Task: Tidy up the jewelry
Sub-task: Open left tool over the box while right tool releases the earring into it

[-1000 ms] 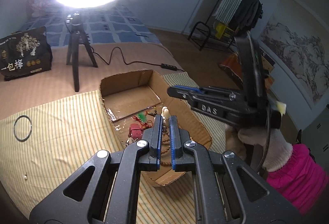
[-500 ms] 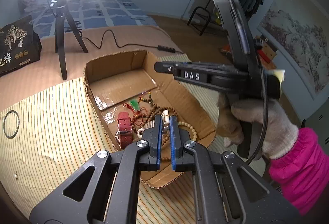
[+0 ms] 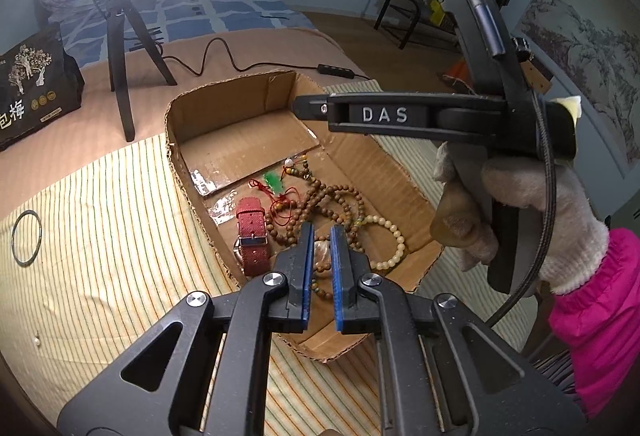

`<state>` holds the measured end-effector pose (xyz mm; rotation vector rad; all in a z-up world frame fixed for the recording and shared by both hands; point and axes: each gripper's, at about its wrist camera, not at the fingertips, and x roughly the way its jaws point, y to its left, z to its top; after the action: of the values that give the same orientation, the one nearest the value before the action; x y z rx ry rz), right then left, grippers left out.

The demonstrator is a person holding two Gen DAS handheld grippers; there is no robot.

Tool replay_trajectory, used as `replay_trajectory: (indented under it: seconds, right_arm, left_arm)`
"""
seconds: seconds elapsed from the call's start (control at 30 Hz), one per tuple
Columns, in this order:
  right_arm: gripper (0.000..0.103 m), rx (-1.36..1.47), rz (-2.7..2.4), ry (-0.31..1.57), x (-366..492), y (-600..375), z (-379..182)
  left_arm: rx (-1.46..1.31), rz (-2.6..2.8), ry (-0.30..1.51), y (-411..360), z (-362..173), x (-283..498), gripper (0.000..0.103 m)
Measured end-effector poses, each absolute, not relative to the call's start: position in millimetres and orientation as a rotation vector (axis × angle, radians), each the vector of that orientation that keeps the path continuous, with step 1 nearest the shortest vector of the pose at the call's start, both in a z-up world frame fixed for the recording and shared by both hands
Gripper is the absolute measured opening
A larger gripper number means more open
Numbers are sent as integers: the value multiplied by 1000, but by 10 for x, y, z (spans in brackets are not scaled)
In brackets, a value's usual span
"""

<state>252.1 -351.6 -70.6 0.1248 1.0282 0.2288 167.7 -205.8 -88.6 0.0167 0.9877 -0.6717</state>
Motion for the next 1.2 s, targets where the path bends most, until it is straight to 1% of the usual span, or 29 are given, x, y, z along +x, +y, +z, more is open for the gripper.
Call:
replay_trajectory:
  seconds: [0.03,0.07,0.13,0.23,0.47,0.53,0.57,0.87,1.2]
  right_arm:
    - [57,124,224,1028,2520,-3519,-702]
    - [57,123,219,1029,2522,-3522,-700]
    - [59,120,205,1035,2525,-3529,-701]
    - [64,117,192,1040,2519,-3536,-705]
    - [66,111,175,1049,2500,-3528,-682]
    - [72,104,170,1045,2483,-3519,-669]
    - [73,99,166,1042,2472,-3514,-659]
    - [73,106,162,1017,2381,-3495,-542]
    - [73,100,189,973,2282,-3324,-387]
  left_arm:
    - [21,-668,987,-2056,-889,1673,16]
    - [24,-664,984,-2051,-888,1668,29]
    - [22,-658,974,-2035,-878,1658,40]
    - [24,-650,970,-2017,-864,1659,40]
    - [33,-640,972,-2000,-860,1650,40]
    - [38,-640,970,-1995,-856,1635,40]
    - [40,-639,968,-1989,-854,1628,40]
    - [43,-607,962,-1788,-821,1592,40]
    - [25,-513,952,-1271,-776,1592,40]
